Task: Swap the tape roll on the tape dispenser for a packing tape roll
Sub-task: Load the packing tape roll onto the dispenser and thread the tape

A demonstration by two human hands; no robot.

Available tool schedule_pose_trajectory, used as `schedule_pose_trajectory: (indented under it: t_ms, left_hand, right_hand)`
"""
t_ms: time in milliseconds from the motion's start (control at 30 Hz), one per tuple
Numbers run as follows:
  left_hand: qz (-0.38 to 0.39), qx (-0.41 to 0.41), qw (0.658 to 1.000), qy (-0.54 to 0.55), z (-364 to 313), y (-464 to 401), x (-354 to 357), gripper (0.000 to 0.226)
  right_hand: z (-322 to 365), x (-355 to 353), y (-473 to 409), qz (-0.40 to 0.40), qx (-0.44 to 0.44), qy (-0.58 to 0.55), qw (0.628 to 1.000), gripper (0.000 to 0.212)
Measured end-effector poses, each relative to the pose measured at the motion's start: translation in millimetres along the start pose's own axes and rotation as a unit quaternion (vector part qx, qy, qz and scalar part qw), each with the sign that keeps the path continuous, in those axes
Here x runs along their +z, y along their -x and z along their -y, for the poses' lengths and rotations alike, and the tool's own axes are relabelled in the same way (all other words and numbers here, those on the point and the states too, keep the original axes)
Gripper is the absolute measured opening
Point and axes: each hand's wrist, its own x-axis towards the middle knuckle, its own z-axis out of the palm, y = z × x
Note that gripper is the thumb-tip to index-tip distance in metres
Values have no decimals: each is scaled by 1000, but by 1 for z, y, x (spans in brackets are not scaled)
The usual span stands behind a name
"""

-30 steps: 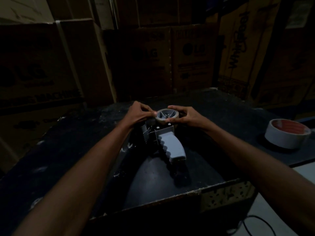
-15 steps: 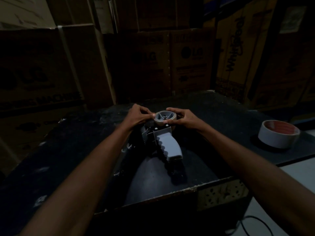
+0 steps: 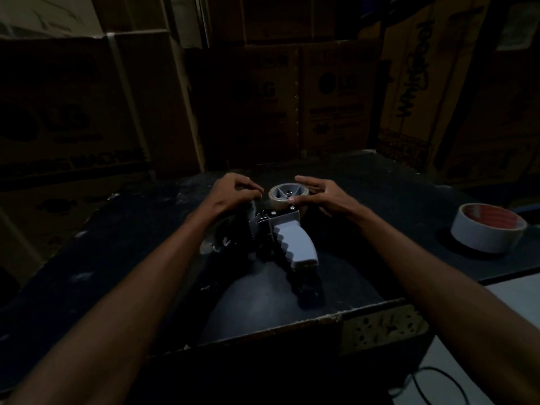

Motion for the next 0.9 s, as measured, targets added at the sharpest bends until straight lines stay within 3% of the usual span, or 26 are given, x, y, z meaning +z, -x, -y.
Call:
schedule_pose_trajectory:
  t_ms: [133,400,500,733,900]
  left_hand:
    - [100,-18,993,-52,-1,3,-6,37]
    - [30,4,954,-299,-12,5,5,36]
    - [13,13,950,-312,-17,8,14,54]
    - [7,26,970,-243,-9,2,21,49]
    - [-21,31,973,-226,-9,1,24,12]
  right_hand:
    - [2,-6,8,-15,2,-46,999,71]
    - [6,-2,17,-16,-7,7,1000,69]
    - [3,-2,16,-23,-12,4,1000,70]
    - [6,-3,19,-18,-19,22,999,68]
    - [7,-3,20,-22,-16,29,999,68]
